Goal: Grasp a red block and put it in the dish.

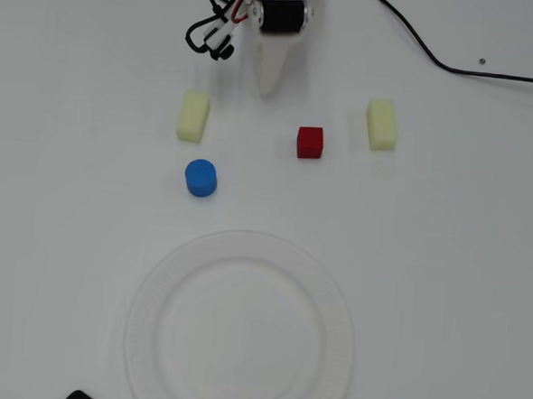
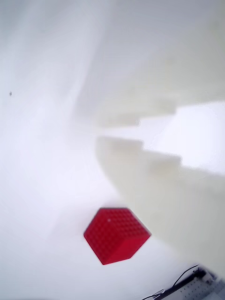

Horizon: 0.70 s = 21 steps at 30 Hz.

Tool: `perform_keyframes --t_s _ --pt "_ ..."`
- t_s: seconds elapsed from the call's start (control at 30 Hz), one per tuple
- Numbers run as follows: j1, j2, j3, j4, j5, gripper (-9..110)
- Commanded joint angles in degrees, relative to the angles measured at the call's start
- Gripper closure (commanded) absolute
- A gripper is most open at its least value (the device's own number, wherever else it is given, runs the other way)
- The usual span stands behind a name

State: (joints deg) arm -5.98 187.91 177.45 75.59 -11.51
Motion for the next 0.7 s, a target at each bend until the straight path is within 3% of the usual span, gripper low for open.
perform_keyframes --t_s 0.0,0.67 --pt "-3.6 9.8 4.7 -0.4 4.5 101" --pt "-0.3 9.0 -1.3 -0.4 4.1 101"
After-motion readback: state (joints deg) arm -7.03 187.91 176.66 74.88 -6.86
